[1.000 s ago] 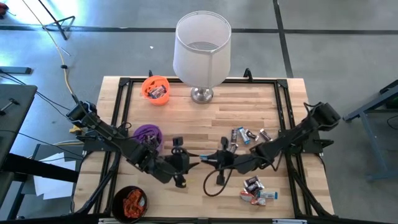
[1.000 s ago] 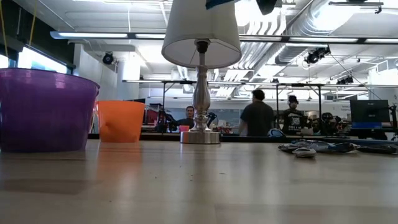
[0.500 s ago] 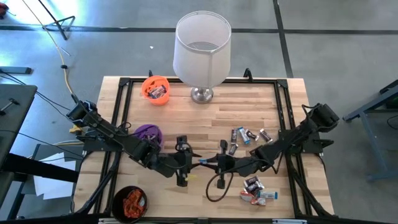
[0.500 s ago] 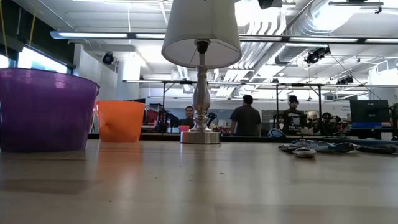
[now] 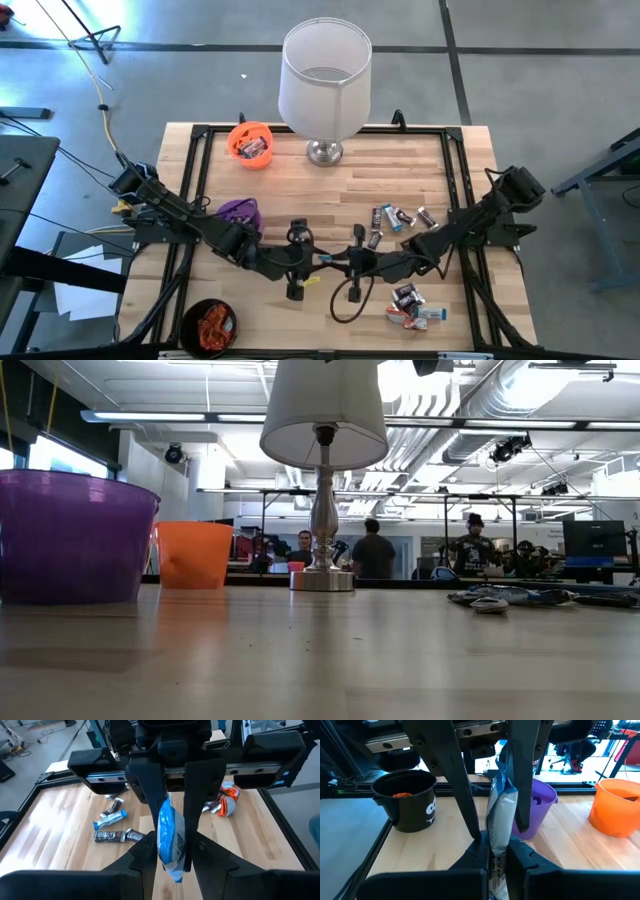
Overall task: Sort candy
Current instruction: Put the white chocolate into the orange bucket
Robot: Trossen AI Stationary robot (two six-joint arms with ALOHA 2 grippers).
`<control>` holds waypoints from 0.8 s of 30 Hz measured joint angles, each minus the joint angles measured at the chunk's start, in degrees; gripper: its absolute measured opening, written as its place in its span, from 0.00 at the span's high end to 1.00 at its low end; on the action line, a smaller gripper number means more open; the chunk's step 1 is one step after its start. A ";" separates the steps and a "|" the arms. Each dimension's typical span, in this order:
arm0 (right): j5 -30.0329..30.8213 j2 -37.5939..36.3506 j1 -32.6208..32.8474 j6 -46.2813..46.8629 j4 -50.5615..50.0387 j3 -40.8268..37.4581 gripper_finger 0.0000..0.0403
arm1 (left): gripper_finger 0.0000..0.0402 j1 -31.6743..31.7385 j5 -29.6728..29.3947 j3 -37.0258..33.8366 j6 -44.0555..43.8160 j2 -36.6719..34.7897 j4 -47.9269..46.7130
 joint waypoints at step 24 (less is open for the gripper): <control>-0.58 0.02 -0.02 0.01 -0.65 0.00 0.75 | 0.99 -0.02 1.33 0.04 -0.09 0.00 -1.05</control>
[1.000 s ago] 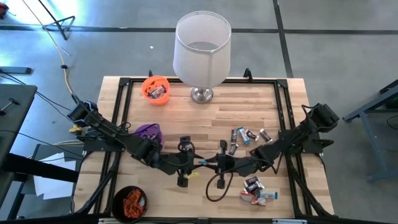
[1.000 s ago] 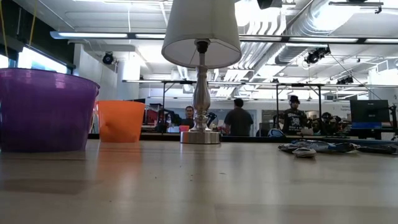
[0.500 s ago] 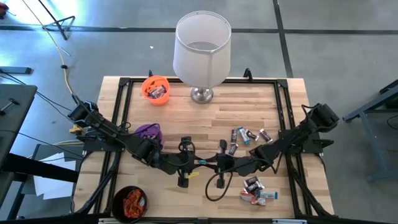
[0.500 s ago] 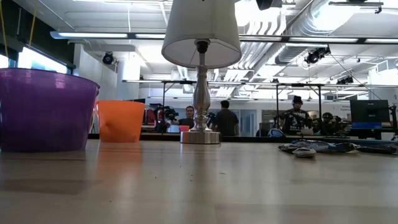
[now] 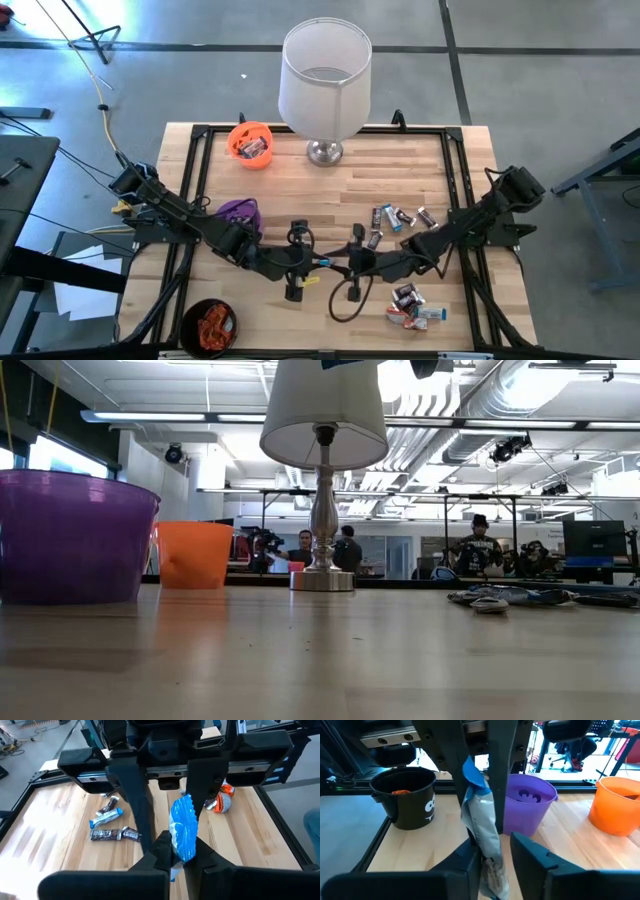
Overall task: Sort candy
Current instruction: Put the white chocolate into the orange bucket
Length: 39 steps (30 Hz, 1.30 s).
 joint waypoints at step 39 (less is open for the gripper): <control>-4.34 -11.23 -4.13 27.05 -27.07 0.09 0.59 | 0.98 -1.83 -45.39 -8.18 -56.96 -39.66 -73.13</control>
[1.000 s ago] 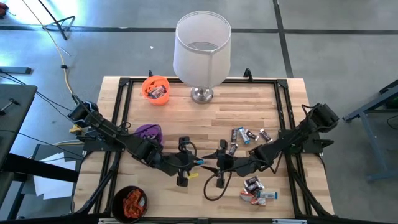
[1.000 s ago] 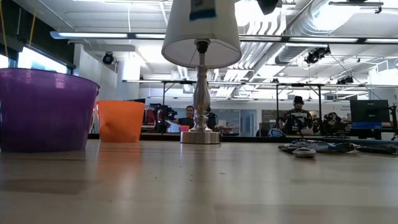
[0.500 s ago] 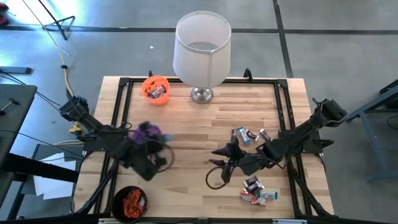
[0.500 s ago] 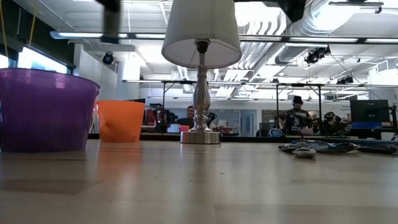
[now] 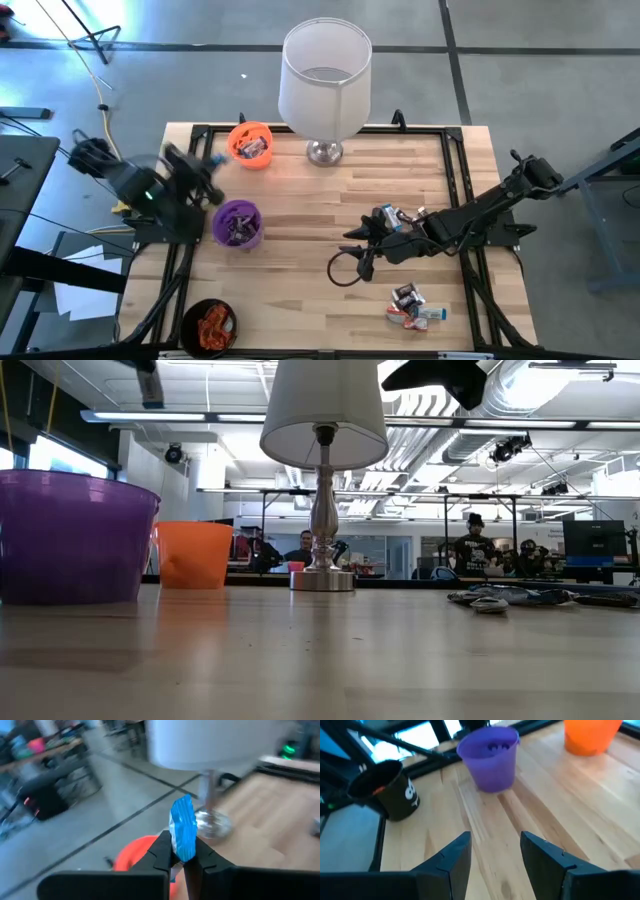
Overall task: Sort candy
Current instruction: Put the white chocolate into the orange bucket
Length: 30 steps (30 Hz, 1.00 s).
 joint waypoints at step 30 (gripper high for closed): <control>0.72 0.02 -0.11 -0.15 -2.94 0.00 0.59 | 0.98 37.19 22.04 -0.26 44.75 -8.46 25.79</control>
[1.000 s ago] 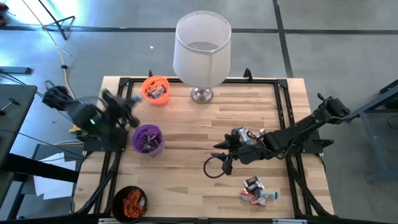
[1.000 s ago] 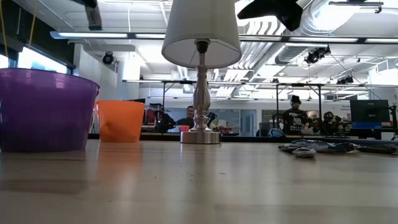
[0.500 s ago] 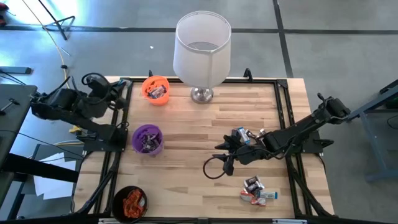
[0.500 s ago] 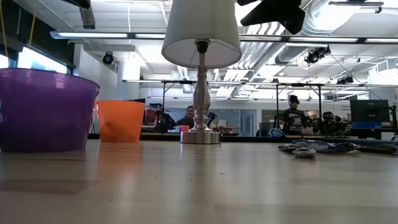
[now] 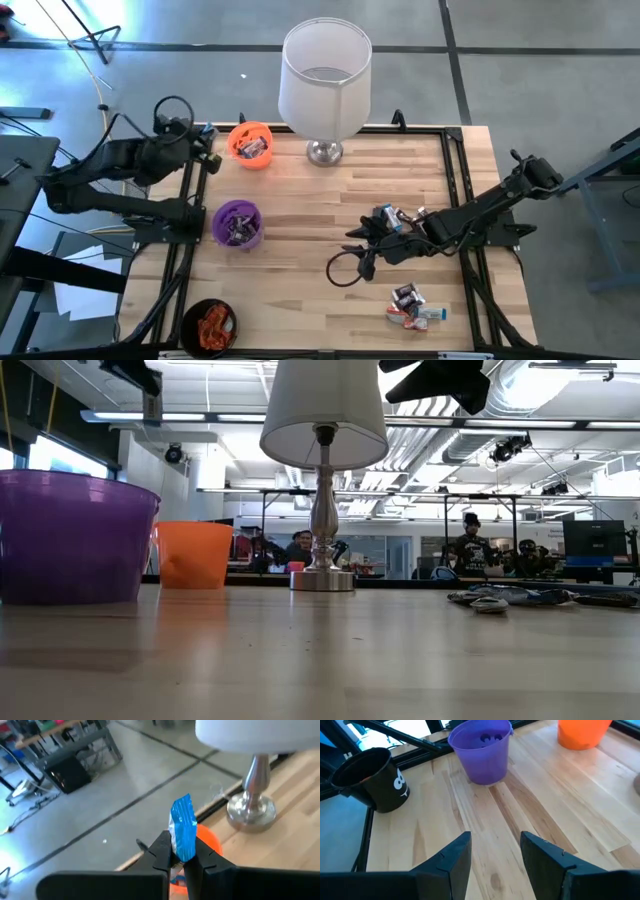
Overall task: Sort candy
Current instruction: Put the white chocolate into the orange bucket
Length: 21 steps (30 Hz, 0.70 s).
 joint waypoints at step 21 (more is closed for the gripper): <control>1.21 0.04 0.00 -0.46 -2.72 0.00 0.59 | 0.98 32.13 30.66 0.00 16.63 12.95 8.91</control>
